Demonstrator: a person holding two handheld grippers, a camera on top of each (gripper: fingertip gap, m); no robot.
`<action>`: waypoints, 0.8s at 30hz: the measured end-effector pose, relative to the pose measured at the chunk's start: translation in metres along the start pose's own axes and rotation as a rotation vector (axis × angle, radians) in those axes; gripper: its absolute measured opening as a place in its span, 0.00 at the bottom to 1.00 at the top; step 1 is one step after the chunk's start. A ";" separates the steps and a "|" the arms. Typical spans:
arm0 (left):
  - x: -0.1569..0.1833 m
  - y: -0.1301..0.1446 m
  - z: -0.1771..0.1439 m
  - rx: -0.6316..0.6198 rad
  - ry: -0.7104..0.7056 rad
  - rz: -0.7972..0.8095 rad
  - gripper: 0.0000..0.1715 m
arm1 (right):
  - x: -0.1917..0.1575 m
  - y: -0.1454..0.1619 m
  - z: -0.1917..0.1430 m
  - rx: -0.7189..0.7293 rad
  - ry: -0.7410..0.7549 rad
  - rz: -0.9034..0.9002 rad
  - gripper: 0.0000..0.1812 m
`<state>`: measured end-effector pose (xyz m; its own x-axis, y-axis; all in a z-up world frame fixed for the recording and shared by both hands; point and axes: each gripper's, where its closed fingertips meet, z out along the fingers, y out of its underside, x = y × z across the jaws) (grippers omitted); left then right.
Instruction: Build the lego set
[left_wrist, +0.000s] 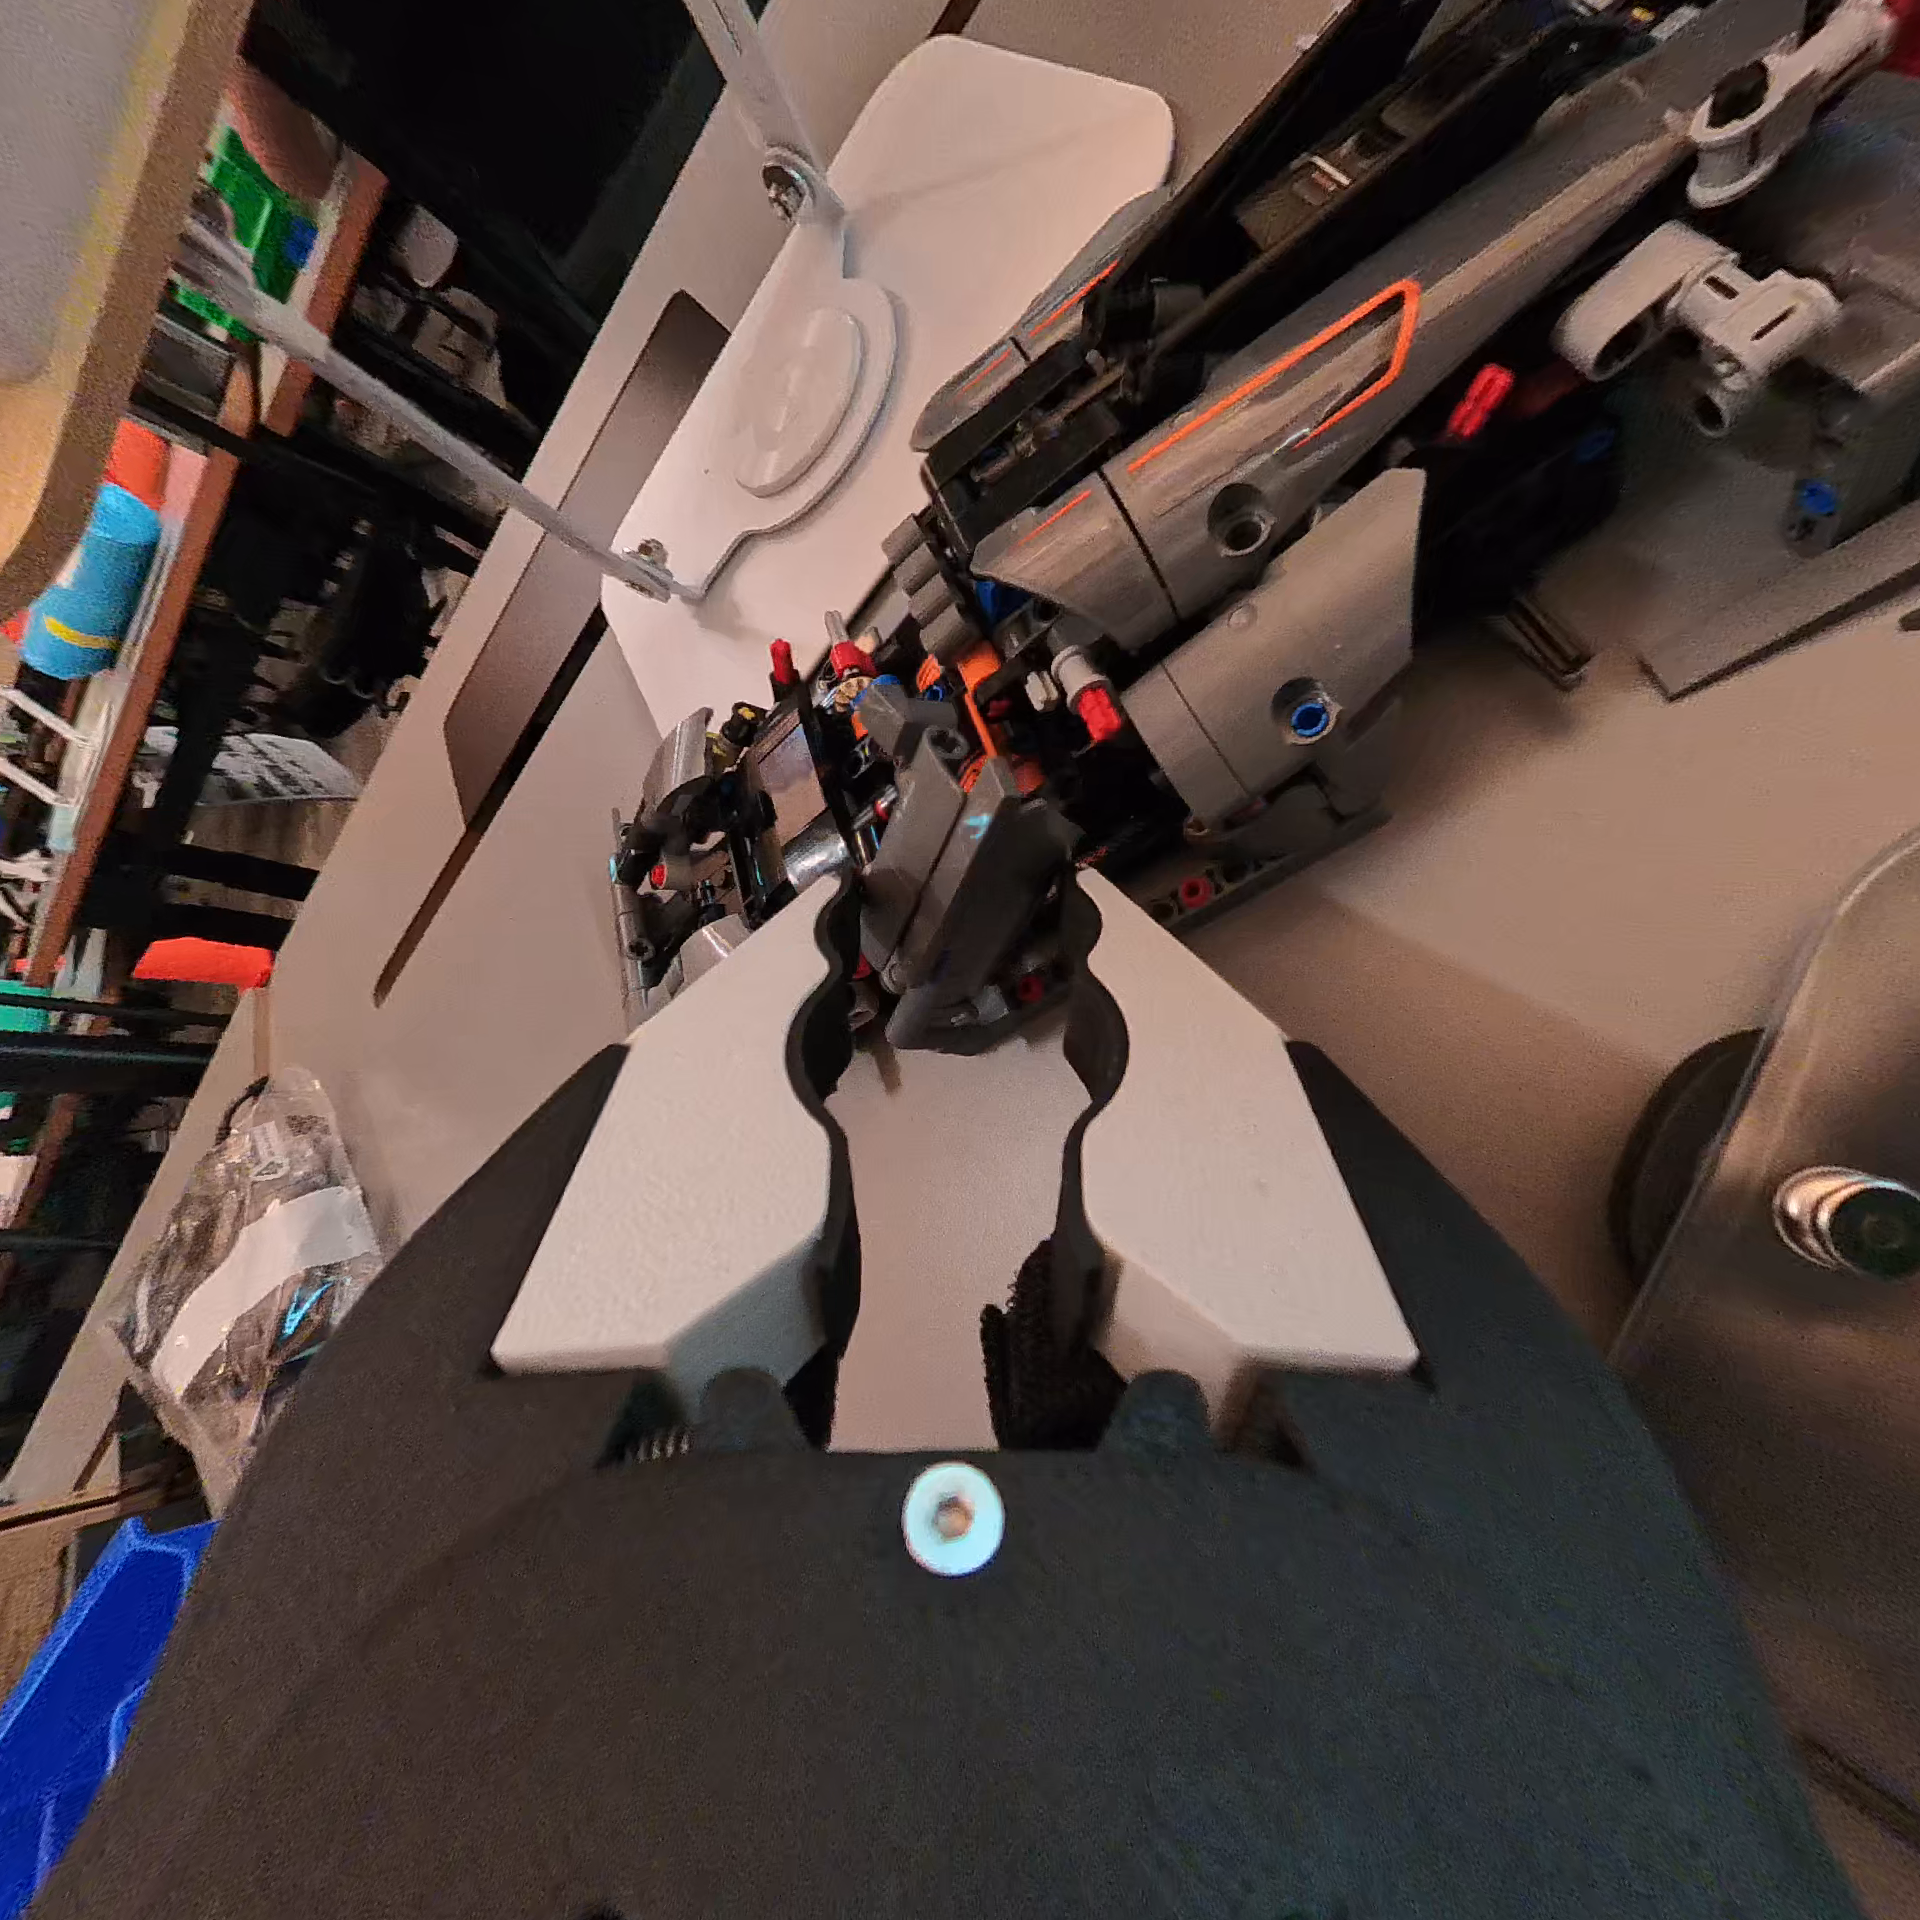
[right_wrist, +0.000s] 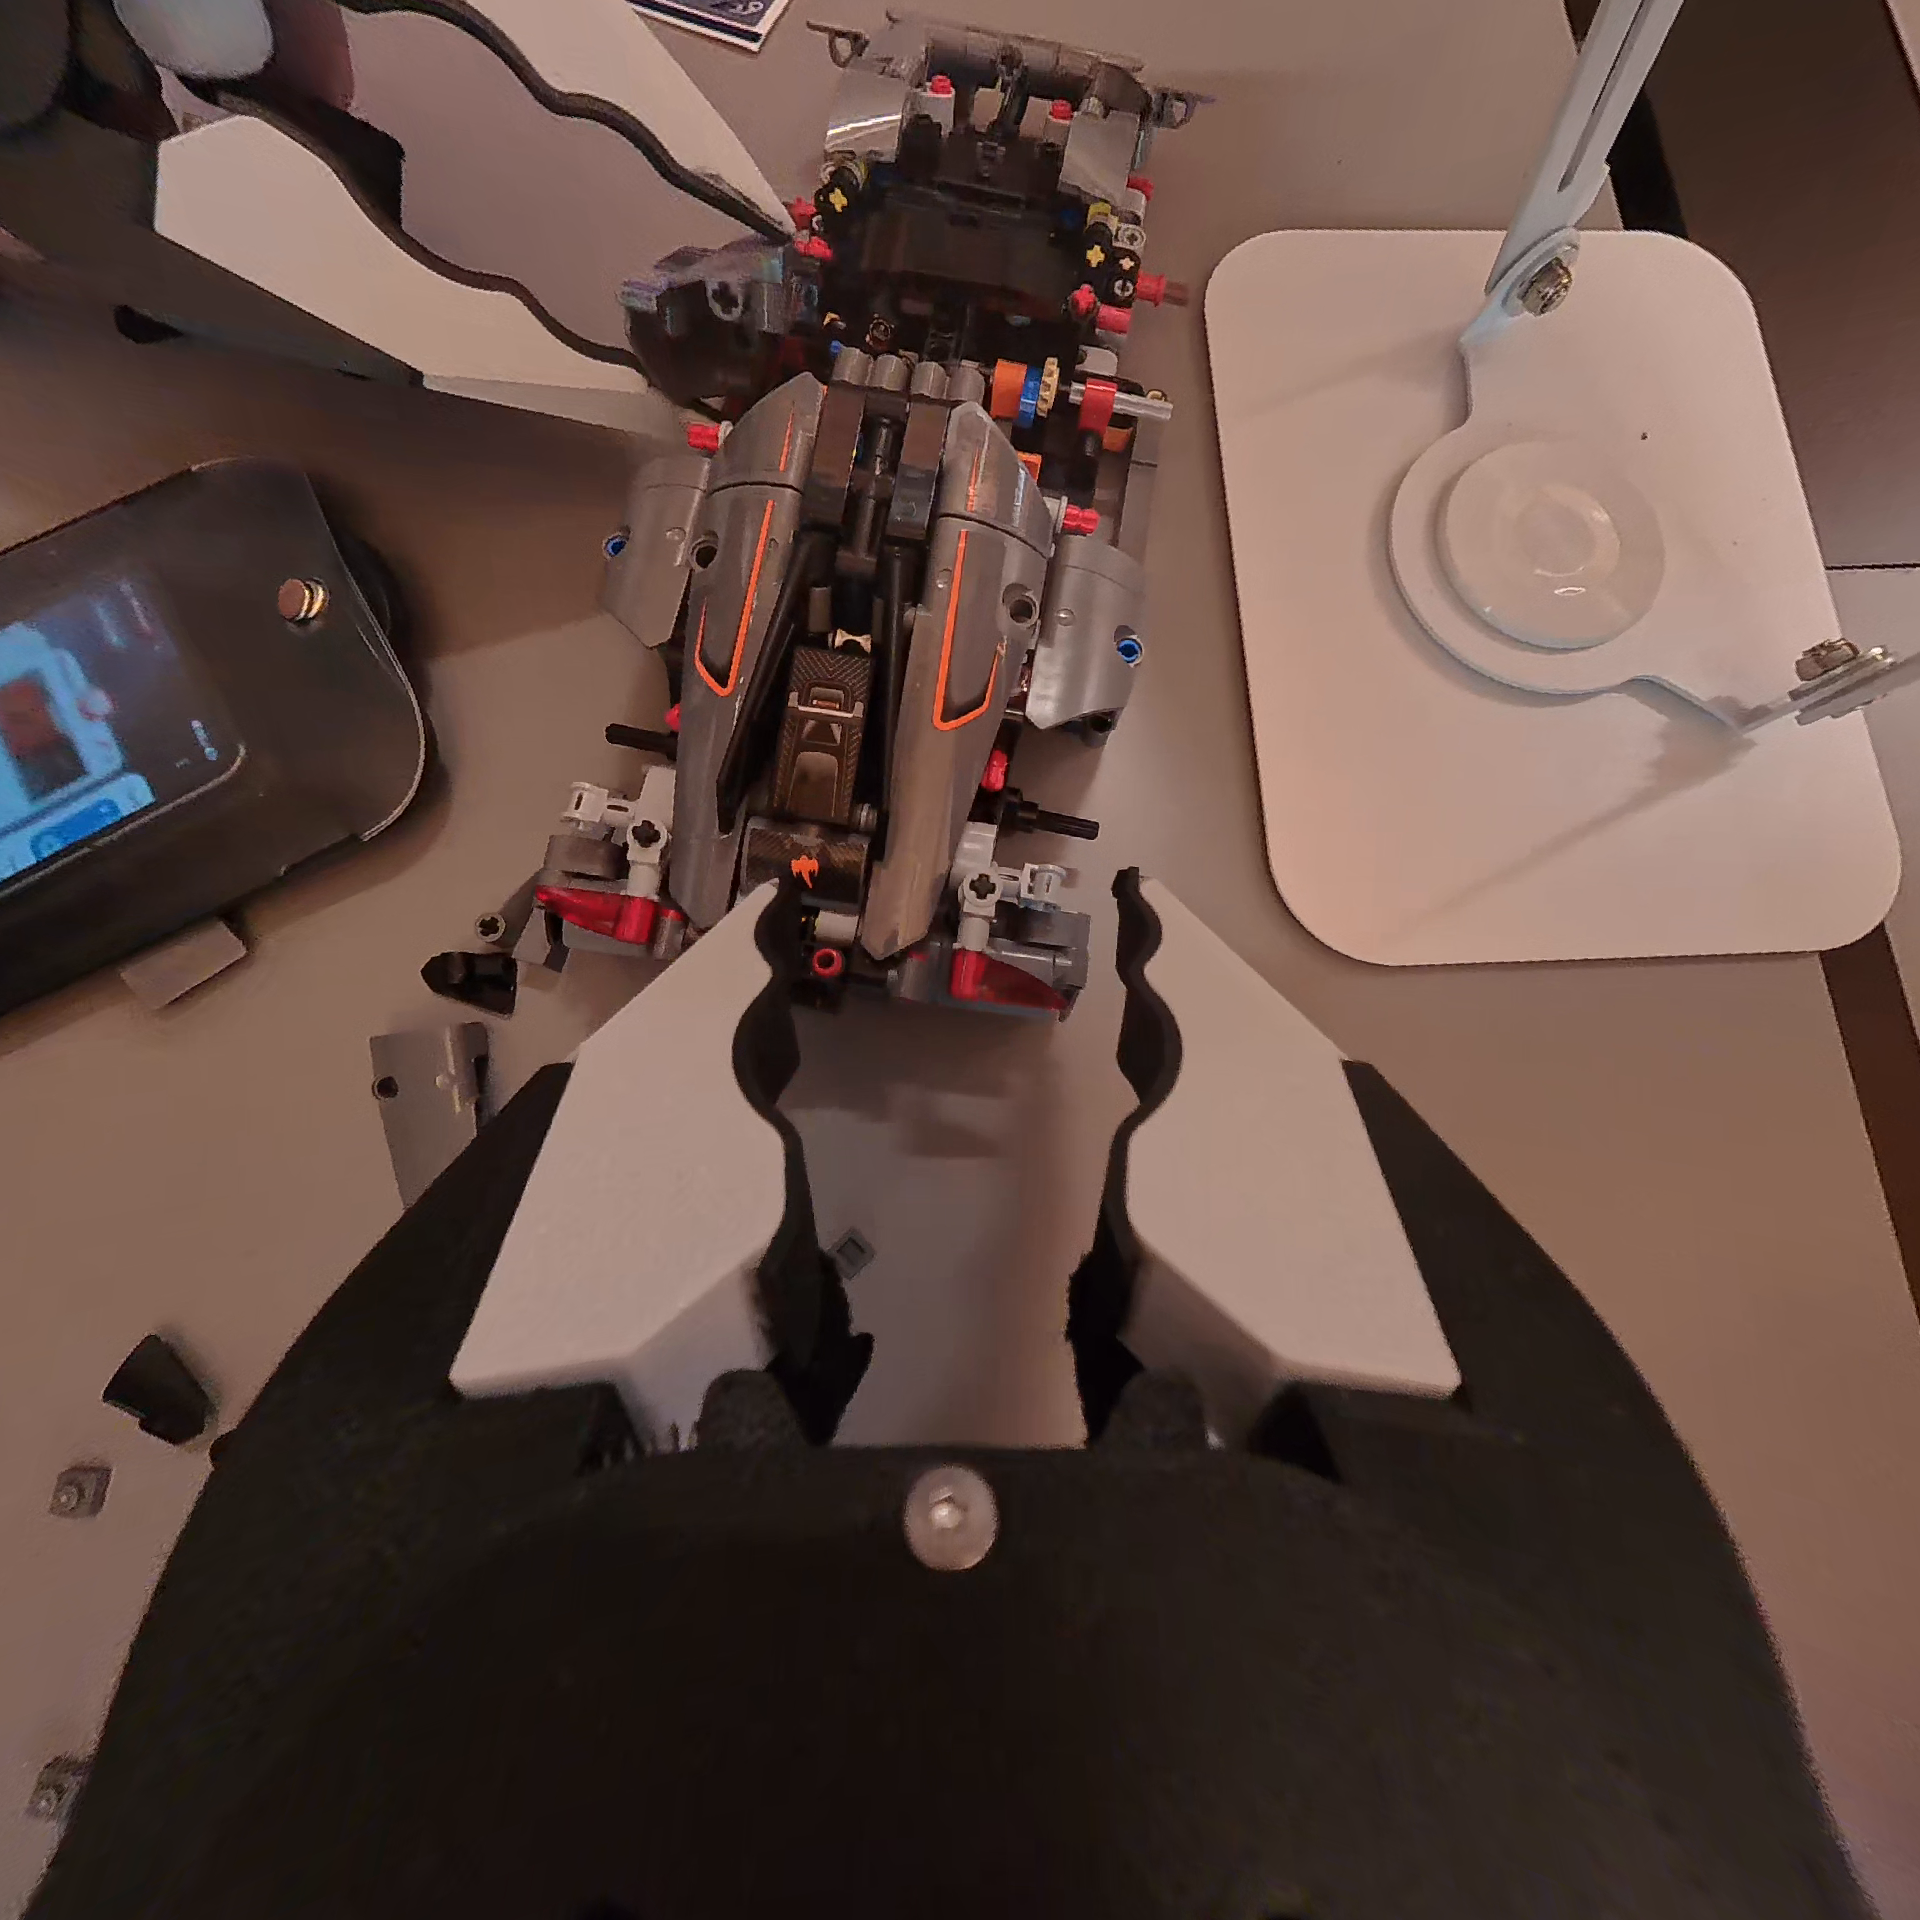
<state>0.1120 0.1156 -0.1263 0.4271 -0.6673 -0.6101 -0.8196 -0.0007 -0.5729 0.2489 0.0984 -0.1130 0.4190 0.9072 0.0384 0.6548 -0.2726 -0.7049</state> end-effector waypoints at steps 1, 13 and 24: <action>-0.001 0.000 -0.001 0.001 -0.010 -0.013 0.20 | 0.000 0.000 0.000 -0.001 -0.001 0.000 0.33; -0.015 0.012 -0.004 0.024 0.042 -0.184 0.18 | 0.001 0.000 -0.001 -0.005 0.005 -0.005 0.32; -0.021 0.016 -0.003 0.024 0.074 -0.233 0.19 | 0.000 0.002 0.001 -0.017 0.000 -0.010 0.32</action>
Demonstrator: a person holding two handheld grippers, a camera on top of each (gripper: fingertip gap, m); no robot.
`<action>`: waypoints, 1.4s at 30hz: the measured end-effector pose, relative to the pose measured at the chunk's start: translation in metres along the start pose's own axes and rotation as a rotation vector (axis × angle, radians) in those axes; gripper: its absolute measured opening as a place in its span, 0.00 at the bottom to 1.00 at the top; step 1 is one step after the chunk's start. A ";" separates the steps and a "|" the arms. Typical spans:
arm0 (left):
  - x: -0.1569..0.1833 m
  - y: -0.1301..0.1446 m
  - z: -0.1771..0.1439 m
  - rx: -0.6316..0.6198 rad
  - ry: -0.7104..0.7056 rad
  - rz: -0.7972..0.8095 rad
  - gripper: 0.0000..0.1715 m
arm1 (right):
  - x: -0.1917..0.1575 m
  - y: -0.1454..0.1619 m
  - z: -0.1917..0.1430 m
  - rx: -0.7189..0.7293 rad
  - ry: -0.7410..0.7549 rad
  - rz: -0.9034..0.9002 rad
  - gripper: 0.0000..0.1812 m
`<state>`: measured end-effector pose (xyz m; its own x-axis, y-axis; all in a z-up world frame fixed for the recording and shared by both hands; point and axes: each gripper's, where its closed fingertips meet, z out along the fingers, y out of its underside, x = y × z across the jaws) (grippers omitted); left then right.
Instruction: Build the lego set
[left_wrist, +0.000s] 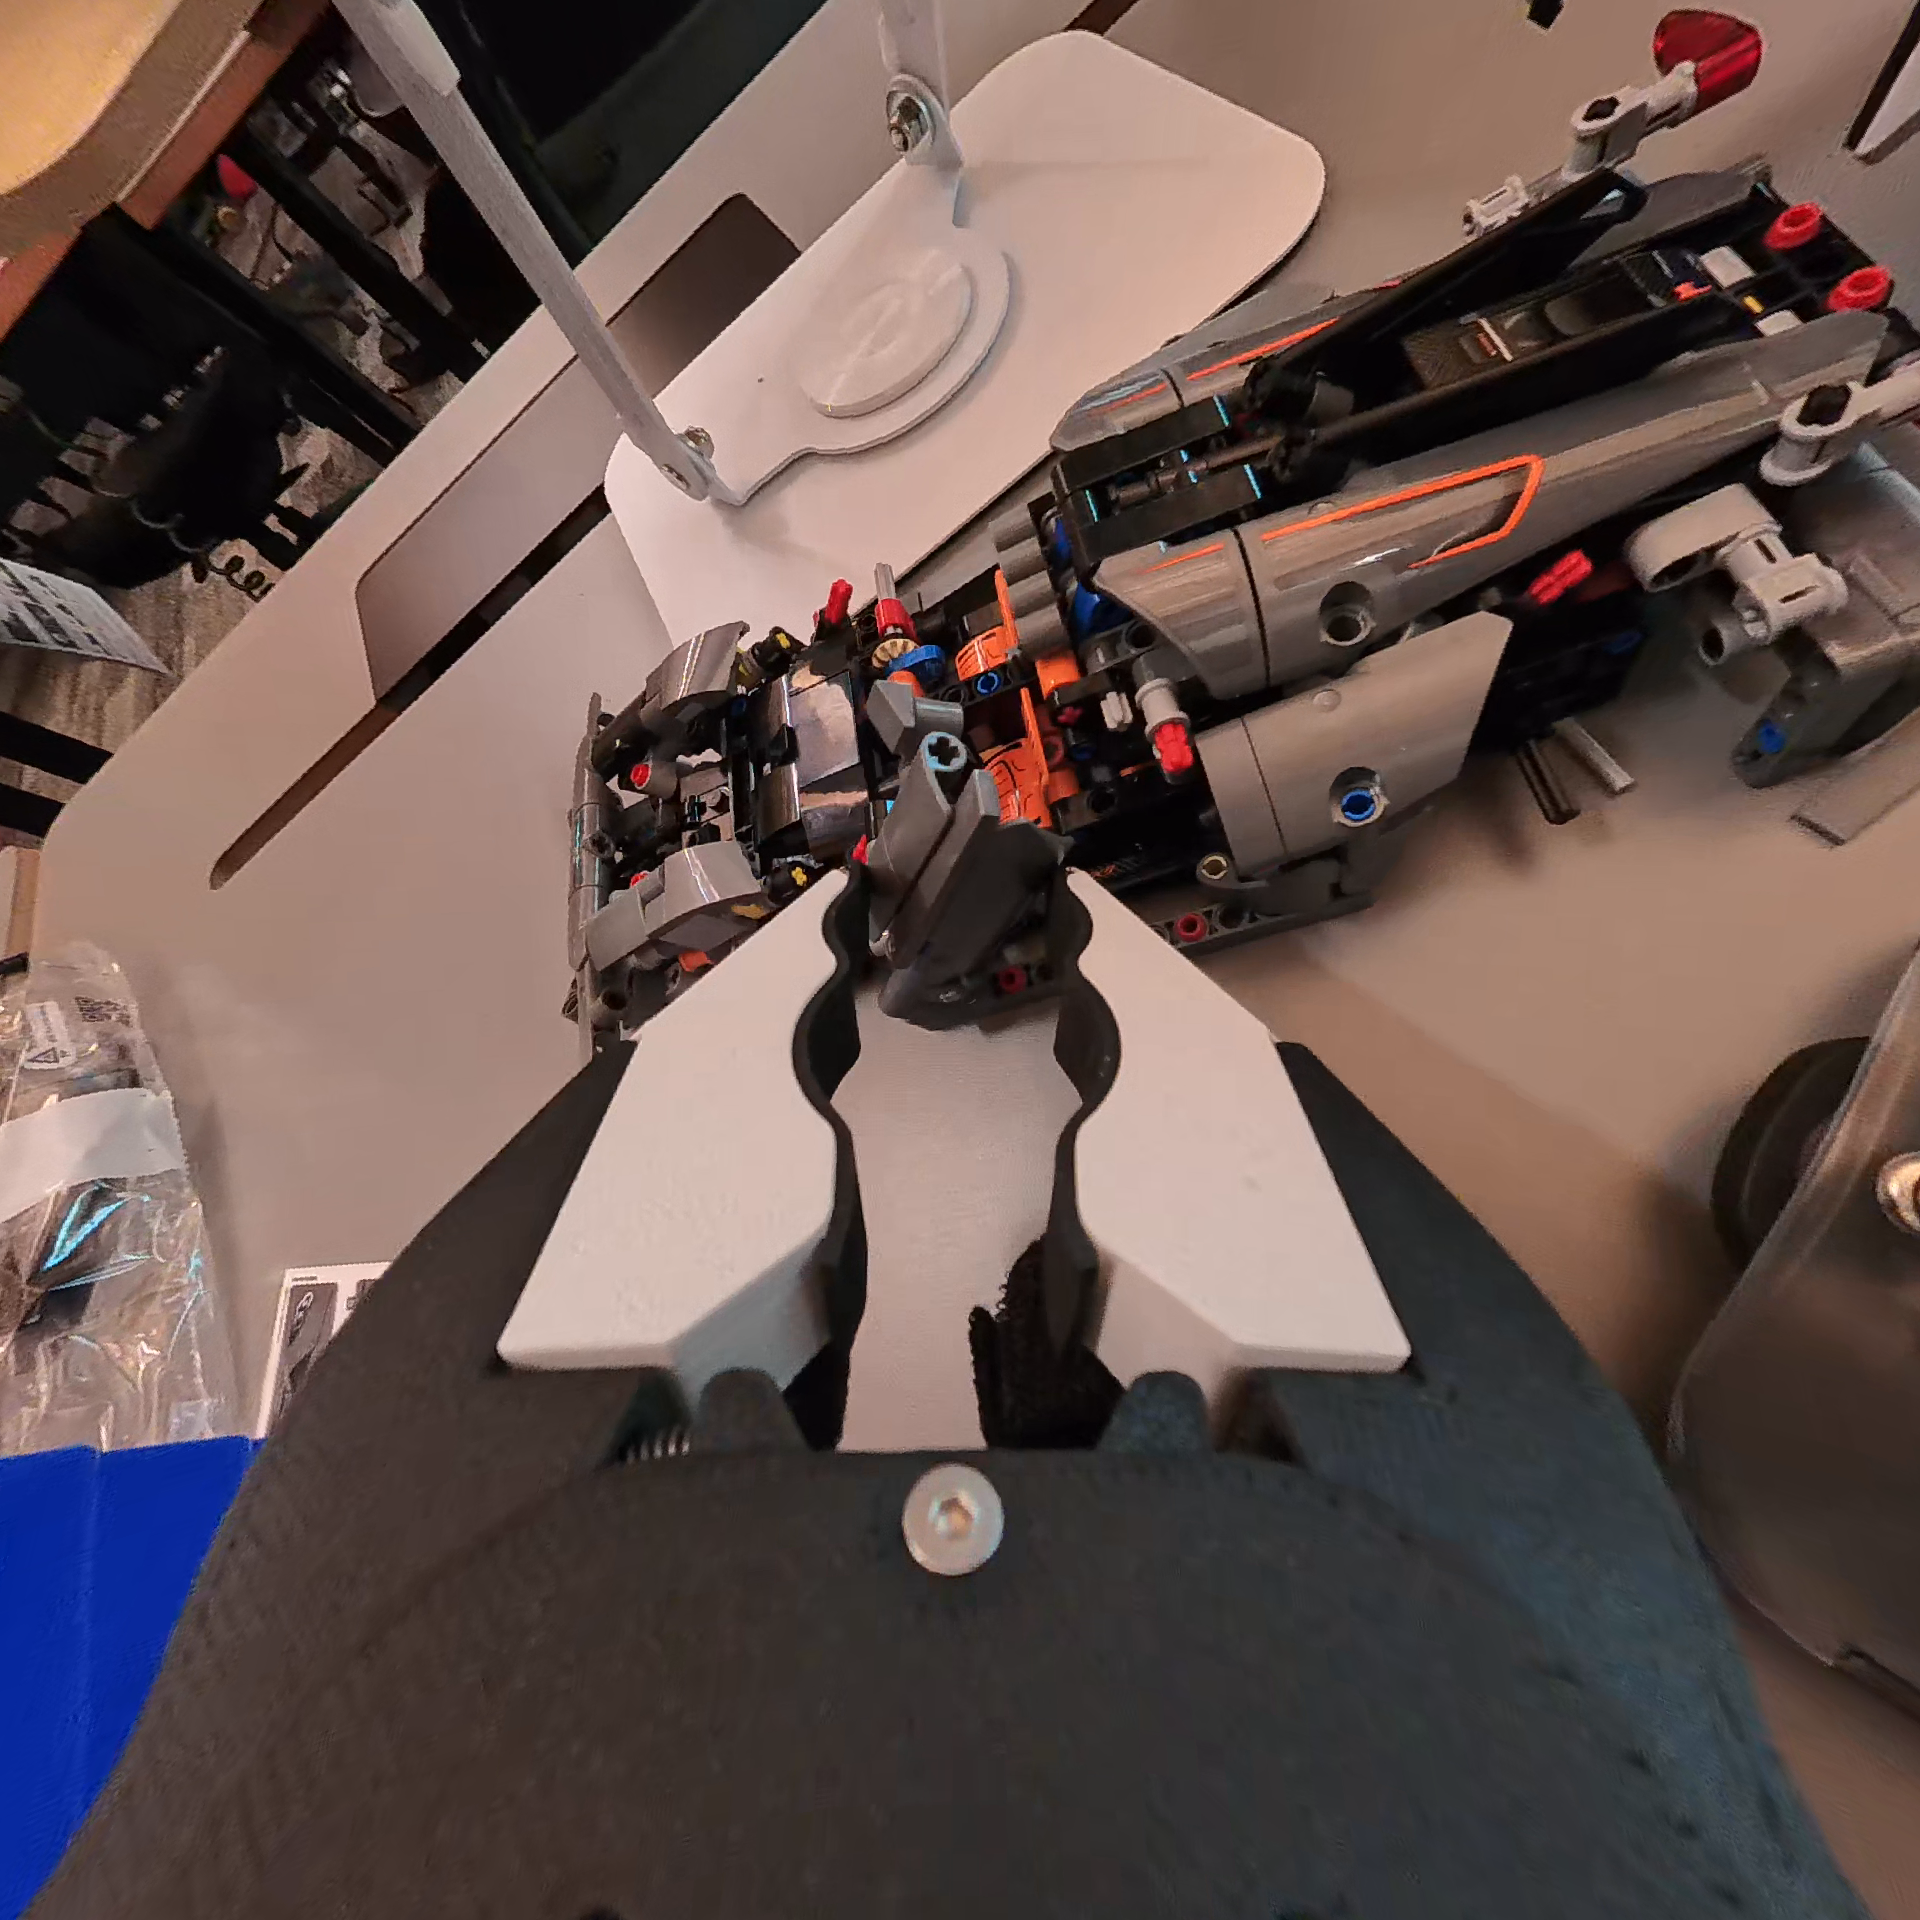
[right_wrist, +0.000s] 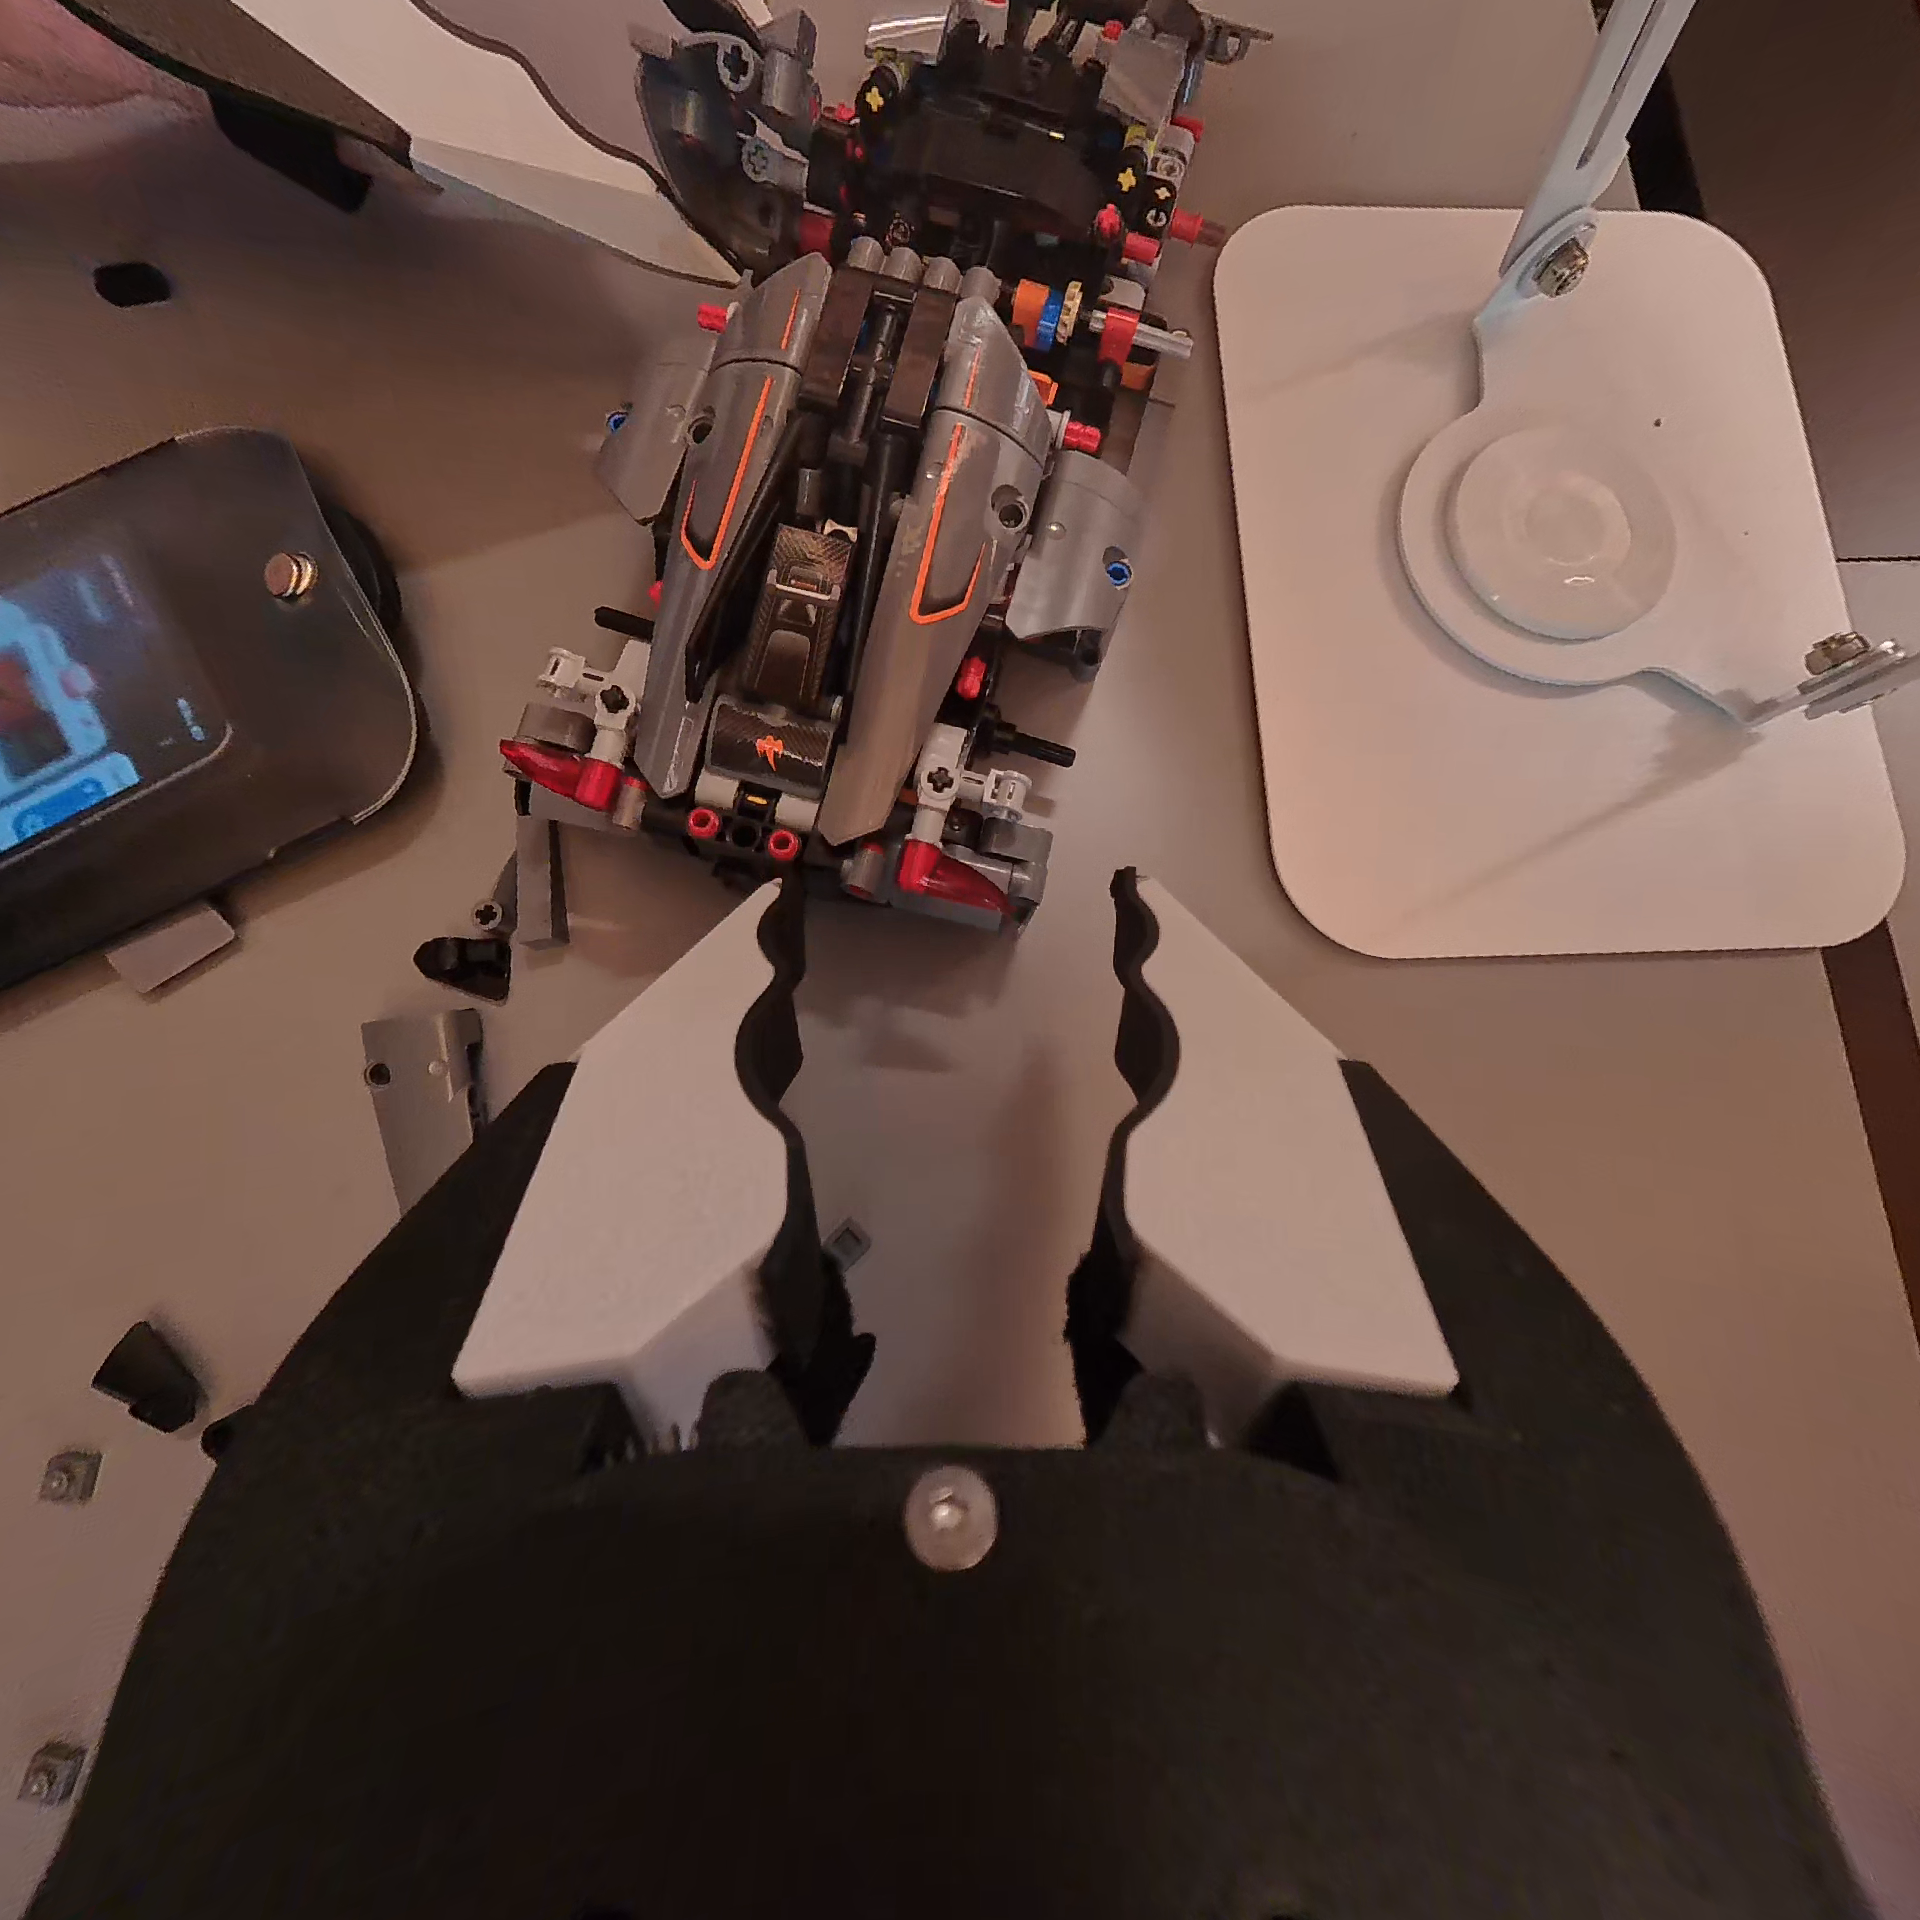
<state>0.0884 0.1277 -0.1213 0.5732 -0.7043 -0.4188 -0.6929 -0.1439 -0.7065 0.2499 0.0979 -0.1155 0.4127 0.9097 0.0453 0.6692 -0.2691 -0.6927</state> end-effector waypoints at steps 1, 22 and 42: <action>0.000 0.000 0.000 0.000 0.003 -0.001 0.19 | 0.000 0.000 0.000 0.001 0.000 0.000 0.32; -0.003 0.005 0.004 -0.049 -0.079 0.142 0.19 | -0.001 0.002 0.002 -0.017 0.006 -0.017 0.32; -0.008 0.005 0.006 -0.035 0.024 -0.012 0.19 | -0.002 0.004 0.003 -0.022 0.001 -0.020 0.32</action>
<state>0.0831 0.1368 -0.1248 0.5715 -0.7185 -0.3963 -0.7009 -0.1764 -0.6911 0.2494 0.0961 -0.1203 0.4002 0.9145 0.0598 0.6905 -0.2580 -0.6757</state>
